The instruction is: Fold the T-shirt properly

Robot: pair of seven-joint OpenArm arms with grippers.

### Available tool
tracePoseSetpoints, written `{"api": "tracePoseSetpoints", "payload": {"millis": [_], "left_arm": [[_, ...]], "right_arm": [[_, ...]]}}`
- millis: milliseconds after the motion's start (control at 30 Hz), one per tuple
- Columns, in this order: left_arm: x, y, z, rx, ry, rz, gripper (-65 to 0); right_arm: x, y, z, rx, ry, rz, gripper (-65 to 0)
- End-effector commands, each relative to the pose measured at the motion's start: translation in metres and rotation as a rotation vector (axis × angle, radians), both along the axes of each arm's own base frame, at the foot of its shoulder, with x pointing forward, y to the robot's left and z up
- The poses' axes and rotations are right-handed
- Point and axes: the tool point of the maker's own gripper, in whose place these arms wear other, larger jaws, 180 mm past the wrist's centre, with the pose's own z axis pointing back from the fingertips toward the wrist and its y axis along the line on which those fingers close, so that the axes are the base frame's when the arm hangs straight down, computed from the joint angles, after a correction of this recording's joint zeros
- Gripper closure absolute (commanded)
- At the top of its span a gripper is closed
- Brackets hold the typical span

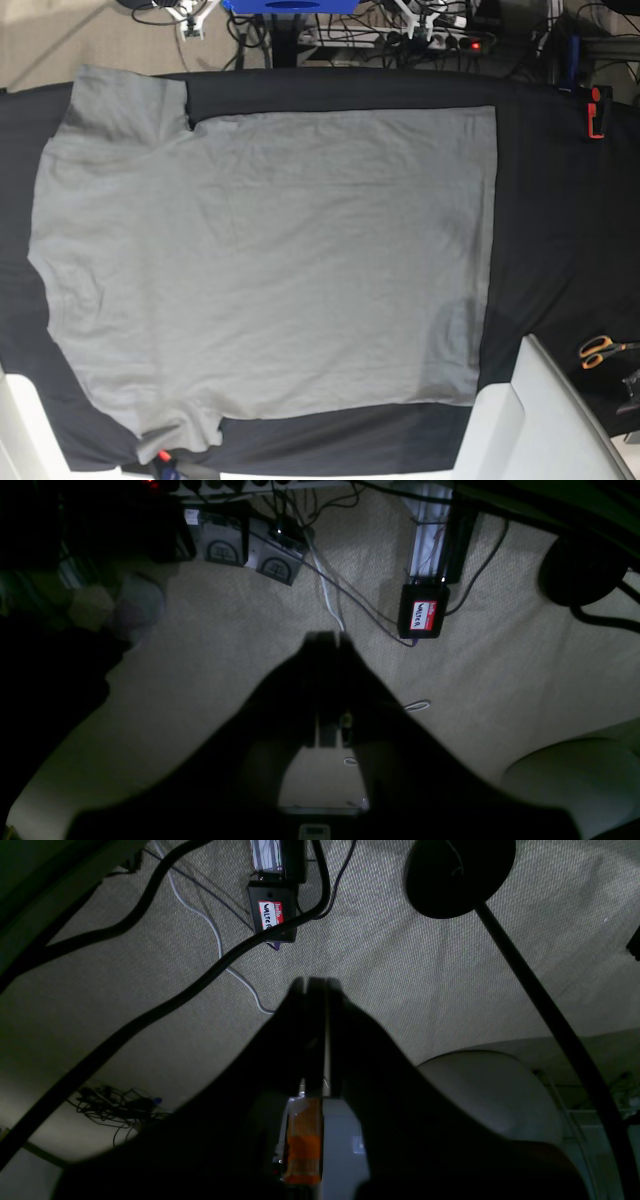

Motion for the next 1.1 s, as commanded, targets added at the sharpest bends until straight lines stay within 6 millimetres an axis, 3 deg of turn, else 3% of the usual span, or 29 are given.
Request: {"api": "tracePoseSetpoints", "payload": {"millis": [0,1067], "left_arm": [[-0.008,0.004,0.001,0.010,0.014,-0.003,0.0],[-0.024,0.011,0.008,0.016,-0.077,-0.007,0.0]], "right_arm": [[-0.004,-0.003,0.000,-0.009,0.009,-0.003,-0.8],[-0.008,-0.007,0.006,-0.018,-0.066,-0.006,-0.8]]}}
